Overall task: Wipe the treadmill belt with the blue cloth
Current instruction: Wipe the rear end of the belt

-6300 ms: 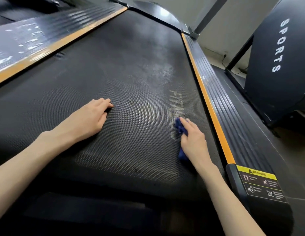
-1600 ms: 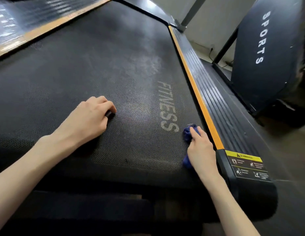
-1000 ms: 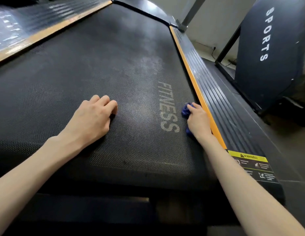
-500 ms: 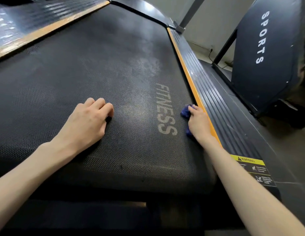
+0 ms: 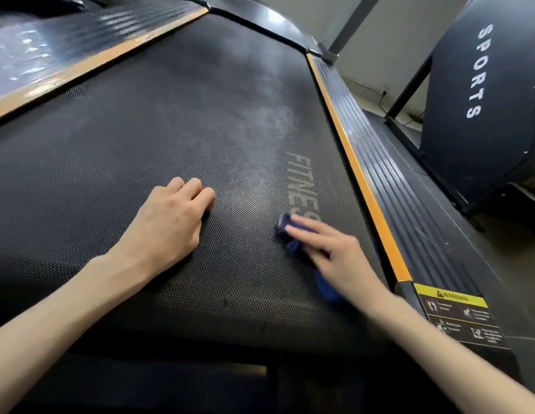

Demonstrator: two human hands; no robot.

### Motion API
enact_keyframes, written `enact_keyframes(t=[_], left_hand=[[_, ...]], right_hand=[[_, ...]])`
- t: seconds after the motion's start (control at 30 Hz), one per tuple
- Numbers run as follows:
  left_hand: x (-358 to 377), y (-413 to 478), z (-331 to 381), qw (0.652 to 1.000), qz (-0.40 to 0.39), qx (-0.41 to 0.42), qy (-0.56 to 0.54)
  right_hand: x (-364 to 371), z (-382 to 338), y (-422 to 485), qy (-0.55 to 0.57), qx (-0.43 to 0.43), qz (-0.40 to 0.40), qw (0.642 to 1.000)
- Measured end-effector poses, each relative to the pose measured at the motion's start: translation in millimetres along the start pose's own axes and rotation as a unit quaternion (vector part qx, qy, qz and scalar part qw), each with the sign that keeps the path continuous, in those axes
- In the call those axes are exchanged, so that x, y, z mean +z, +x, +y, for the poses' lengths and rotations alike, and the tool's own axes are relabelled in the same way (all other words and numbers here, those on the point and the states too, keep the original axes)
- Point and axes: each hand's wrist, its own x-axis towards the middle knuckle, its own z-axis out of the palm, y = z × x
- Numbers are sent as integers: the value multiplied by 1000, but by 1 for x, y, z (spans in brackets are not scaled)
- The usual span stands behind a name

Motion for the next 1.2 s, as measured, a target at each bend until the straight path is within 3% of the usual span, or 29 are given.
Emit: enact_keyframes(t=[0.03,0.13,0.2,0.27,0.37,0.47,0.53,0.63,0.73,0.97,1.07,1.2], left_hand=[[0,0,0,1000,1,1,1],[0,-1,1,1000,1,0,-2],[-1,-1,2,1000,3,-3,-2],[-2,0,3,1000,1,-4,-2],[-1,-2,3,1000,-3,-10,-3],[0,-1,1,1000,-3,-9,-9],[0,-1,0,1000,-7,-11,-11],[-1,-1,0,1000,-8,-13,-13],[0,-2,-1,1000,-11,-14,-14],[-2,-2,2,1000,-7,-21,-2],[-4,-3,5,998,9,-53,19],[-7,-3,2,991,7,-129,40]], right_hand=[[-4,22,17,-23,27,12,999],[-10,77,66,-38,213,98,971],[-6,81,82,-57,275,124,952],[6,51,79,-62,237,105,964],[27,-18,34,-25,34,16,999],[23,-35,10,3,-57,-45,997],[11,-8,30,-39,-26,-36,998],[-4,51,72,-128,85,6,988],[-9,81,93,-132,171,32,976],[-11,82,90,-86,184,25,979],[6,43,91,-67,125,15,990],[54,-52,75,-4,-91,-69,993]])
